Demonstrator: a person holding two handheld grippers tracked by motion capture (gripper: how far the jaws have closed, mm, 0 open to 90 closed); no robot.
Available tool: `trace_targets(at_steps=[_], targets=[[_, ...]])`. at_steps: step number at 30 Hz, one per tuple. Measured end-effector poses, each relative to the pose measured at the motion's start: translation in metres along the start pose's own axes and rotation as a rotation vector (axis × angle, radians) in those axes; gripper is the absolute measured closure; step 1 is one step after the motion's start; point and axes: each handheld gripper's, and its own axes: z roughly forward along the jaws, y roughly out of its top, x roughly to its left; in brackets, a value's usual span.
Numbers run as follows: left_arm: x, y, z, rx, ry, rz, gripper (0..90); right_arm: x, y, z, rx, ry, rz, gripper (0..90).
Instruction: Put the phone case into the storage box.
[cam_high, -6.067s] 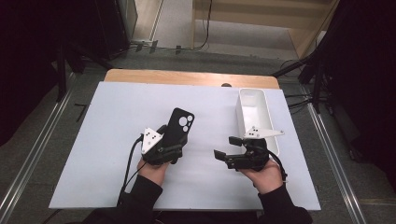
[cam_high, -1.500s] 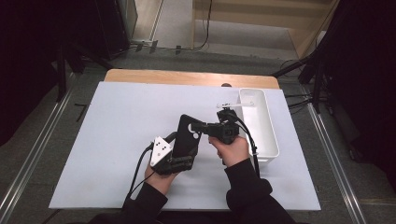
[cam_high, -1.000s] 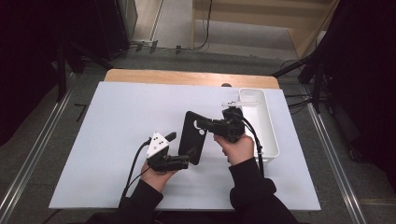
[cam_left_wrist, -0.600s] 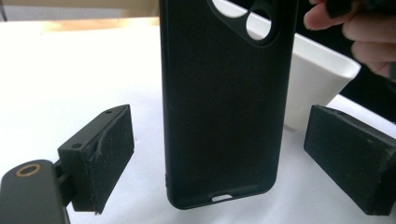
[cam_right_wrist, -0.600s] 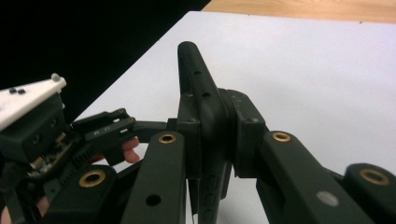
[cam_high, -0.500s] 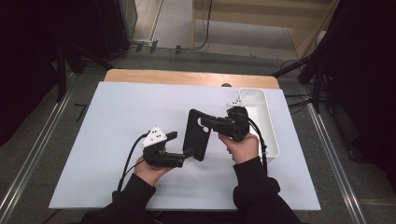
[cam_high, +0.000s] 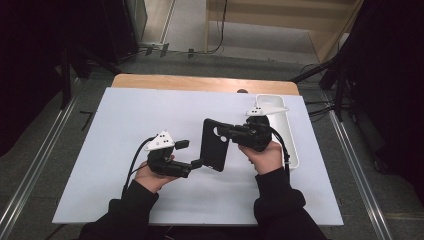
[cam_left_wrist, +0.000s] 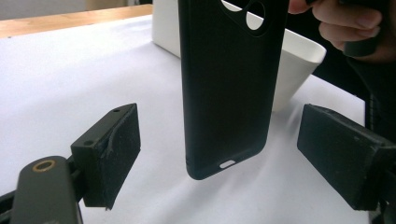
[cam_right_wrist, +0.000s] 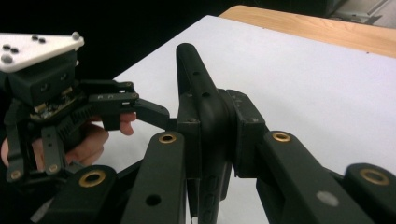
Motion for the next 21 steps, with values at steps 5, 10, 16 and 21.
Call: trace_targets(at_steps=[5, 10, 16, 21], targets=[[0.003, 0.002, -0.003, 0.017, -0.024, 0.0, 13.4, 0.0, 0.0, -0.002, 0.005, 0.038, -0.056, 75.0], [0.004, 0.005, -0.007, 0.034, -0.052, 0.022, 13.5, -0.001, -0.001, -0.004, 0.022, 0.081, -0.105, 75.0], [0.008, 0.009, -0.013, 0.055, -0.099, 0.026, 13.5, -0.001, -0.002, -0.006, 0.041, 0.124, -0.145, 74.9], [0.009, 0.012, -0.016, 0.065, -0.119, 0.033, 13.5, -0.002, -0.003, -0.004, 0.056, 0.15, -0.158, 74.9]])
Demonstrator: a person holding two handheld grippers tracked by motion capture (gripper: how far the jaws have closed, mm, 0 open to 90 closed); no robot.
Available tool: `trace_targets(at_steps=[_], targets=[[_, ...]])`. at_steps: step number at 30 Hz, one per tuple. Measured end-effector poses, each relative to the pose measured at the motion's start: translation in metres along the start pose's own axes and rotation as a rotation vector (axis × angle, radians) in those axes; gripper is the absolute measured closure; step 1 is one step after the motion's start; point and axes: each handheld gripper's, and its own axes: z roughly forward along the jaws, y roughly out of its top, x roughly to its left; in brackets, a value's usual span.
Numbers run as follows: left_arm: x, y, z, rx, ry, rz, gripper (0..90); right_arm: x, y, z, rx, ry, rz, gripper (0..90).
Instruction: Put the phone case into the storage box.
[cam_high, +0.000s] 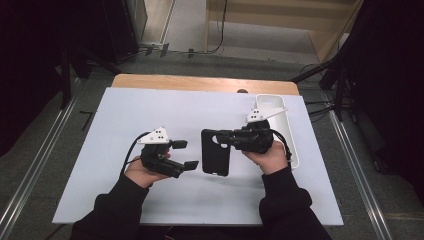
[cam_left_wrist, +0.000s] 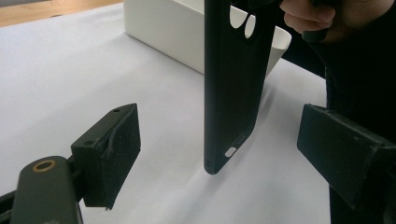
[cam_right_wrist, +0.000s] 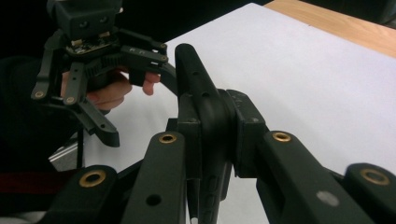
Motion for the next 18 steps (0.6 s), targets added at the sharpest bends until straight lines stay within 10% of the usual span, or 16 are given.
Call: trace_targets(at_steps=[18], targets=[[0.0001, 0.0078, -0.0076, 0.023, -0.044, 0.021, 13.5, 0.0015, -0.0031, 0.0094, 0.045, 0.092, -0.053, 74.9]])
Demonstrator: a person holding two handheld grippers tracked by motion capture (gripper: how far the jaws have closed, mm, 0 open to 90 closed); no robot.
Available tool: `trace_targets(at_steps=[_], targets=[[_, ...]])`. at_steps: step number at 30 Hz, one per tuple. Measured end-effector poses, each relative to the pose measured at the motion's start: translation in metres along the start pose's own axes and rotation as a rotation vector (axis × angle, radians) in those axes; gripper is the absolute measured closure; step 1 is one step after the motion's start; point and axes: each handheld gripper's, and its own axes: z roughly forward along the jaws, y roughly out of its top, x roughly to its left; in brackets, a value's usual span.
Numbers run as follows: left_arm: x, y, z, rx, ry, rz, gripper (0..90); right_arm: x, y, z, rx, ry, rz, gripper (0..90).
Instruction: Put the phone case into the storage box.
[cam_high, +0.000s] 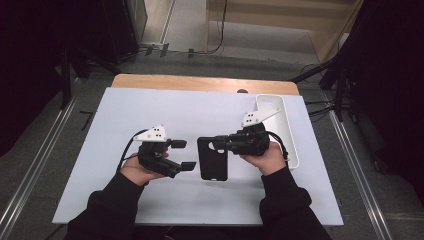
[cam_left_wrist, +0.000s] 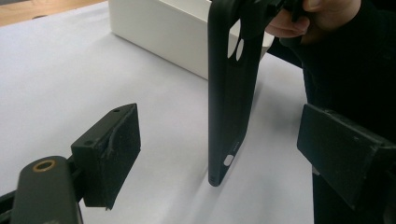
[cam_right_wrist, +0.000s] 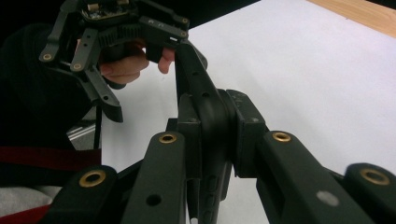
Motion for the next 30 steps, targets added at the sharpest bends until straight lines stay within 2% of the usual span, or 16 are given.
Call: trace_targets(at_steps=[20, 25, 27, 29, 30], targets=[[-0.003, 0.005, -0.002, -0.006, -0.031, 0.0, 15.6, 0.005, -0.002, 0.012, 0.05, 0.071, -0.043, 74.9], [-0.004, 0.006, -0.002, -0.024, -0.045, 0.002, 22.6, 0.008, -0.001, 0.016, 0.061, 0.093, -0.054, 74.9], [-0.004, 0.006, -0.002, -0.03, -0.055, 0.002, 28.0, 0.009, -0.001, 0.017, 0.063, 0.099, -0.056, 74.9], [-0.005, 0.006, -0.002, -0.037, -0.053, 0.001, 28.9, 0.01, 0.0, 0.018, 0.063, 0.106, -0.064, 74.9], [-0.005, 0.006, -0.002, -0.039, -0.058, 0.004, 33.0, 0.011, 0.0, 0.019, 0.064, 0.112, -0.06, 74.9]])
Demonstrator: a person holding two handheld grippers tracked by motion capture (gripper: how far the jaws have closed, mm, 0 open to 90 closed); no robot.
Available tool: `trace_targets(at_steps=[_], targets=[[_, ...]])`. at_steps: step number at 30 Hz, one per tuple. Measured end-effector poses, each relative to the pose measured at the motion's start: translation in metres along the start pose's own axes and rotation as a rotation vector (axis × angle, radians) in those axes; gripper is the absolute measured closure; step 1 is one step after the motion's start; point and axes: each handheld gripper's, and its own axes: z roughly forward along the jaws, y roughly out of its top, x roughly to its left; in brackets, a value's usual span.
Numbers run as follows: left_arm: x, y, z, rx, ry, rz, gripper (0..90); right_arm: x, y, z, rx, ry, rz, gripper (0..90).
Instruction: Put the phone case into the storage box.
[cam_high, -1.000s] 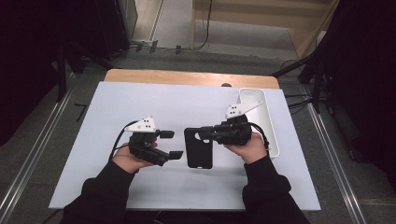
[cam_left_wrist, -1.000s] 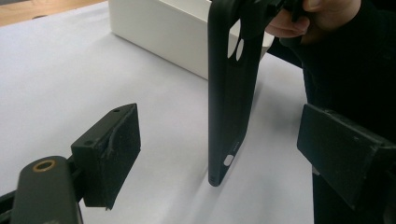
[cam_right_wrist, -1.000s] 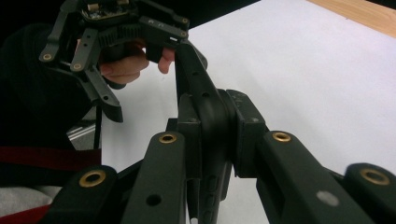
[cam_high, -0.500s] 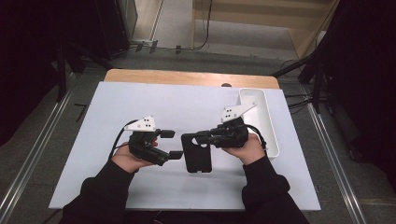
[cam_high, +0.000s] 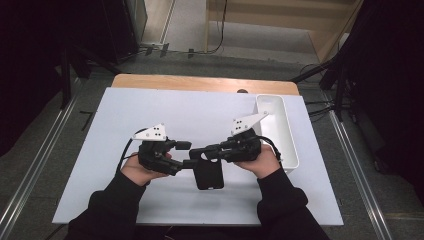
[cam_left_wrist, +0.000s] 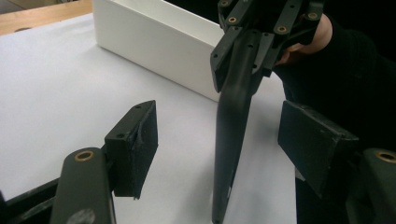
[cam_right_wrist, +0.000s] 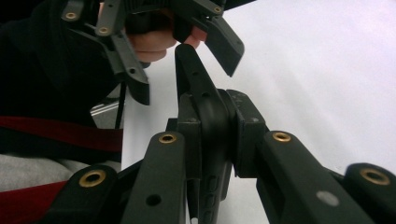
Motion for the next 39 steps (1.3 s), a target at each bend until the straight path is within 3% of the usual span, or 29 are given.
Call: trace_targets(at_steps=[11, 15, 21, 28, 39], targets=[[0.0003, 0.0001, -0.0004, 0.009, -0.048, -0.017, 58.6, 0.0007, 0.0002, 0.0049, 0.009, 0.034, 0.002, 74.9], [0.001, 0.0004, -0.0006, 0.022, -0.056, -0.035, 66.6, 0.0008, 0.0004, 0.0056, 0.008, 0.05, 0.001, 74.9], [0.0004, 0.0014, -0.0018, 0.029, -0.056, -0.025, 78.1, 0.0007, 0.0003, 0.0062, 0.007, 0.052, 0.005, 74.8], [-0.002, 0.0031, -0.0033, 0.012, -0.048, -0.009, 79.7, 0.0007, 0.0003, 0.0056, 0.002, 0.058, 0.017, 74.8], [-0.0022, 0.0047, -0.0045, 0.02, -0.039, -0.027, 80.2, -0.0003, 0.0007, 0.0065, 0.001, 0.057, 0.034, 72.1]])
